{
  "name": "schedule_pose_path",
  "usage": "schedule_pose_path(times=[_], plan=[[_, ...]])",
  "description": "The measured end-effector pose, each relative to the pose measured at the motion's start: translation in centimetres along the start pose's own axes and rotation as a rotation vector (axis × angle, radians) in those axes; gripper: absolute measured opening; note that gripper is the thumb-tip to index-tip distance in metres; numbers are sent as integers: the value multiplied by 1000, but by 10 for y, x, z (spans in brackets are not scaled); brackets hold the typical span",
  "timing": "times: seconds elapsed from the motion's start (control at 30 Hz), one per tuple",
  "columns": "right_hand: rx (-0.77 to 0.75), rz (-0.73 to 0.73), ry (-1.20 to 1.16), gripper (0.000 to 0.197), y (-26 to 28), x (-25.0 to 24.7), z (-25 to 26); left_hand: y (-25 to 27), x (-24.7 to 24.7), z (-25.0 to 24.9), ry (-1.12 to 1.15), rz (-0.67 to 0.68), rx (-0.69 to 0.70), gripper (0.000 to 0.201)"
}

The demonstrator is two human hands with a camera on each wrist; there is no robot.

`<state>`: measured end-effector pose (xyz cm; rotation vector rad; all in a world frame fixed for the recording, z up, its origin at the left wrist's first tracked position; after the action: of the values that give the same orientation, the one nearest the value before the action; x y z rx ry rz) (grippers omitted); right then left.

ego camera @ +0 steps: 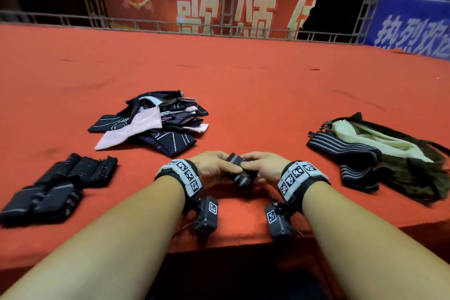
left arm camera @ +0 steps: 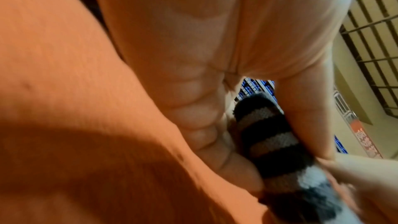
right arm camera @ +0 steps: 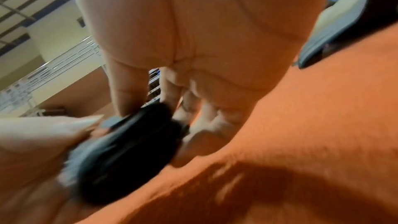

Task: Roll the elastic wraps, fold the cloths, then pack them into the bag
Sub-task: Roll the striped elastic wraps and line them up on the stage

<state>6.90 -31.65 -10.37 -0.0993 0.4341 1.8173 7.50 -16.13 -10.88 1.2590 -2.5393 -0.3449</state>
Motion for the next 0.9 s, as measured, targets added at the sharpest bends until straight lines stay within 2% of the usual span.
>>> schedule_pose_path(times=[0.1,0.17,0.23,0.33,0.43,0.57,0.63,0.77,0.83,0.9], plan=[[58,96,-14,21,9,10,20,30,-19,-14,-96,-90,2,18],[48,179,20,22,15,28,38,51,-28,-22,-66,-119,25,36],[26,241,113,24,18,51,56,71,-38,-27,-71,-158,60,44],[-59,231,142,34,12,87,82,105,-65,-31,-4,-343,135,39],[-150,157,91,37,-2,120,104,141,-87,-28,52,-362,122,20],[-229,180,74,35,-12,179,130,193,-127,-28,23,-523,146,27],[-197,223,37,29,-15,210,136,216,-145,-23,-15,-546,134,26],[-38,353,40,18,-19,263,127,254,-182,2,-85,-647,38,21],[60,354,83,20,-25,281,110,273,-203,10,-283,-818,-22,19],[138,300,160,24,-33,291,94,292,-223,13,-651,-1055,-123,20]])
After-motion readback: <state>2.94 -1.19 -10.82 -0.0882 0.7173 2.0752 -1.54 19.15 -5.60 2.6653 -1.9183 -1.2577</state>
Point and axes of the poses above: each hand's wrist, its own y-axis away from the middle knuckle, its own x-axis out of the palm, z = x × y, the point moved 4 cm from there along -y, towards the middle knuckle, and after that the axes turned 3 degrees about -x, right-handed, at the moved point
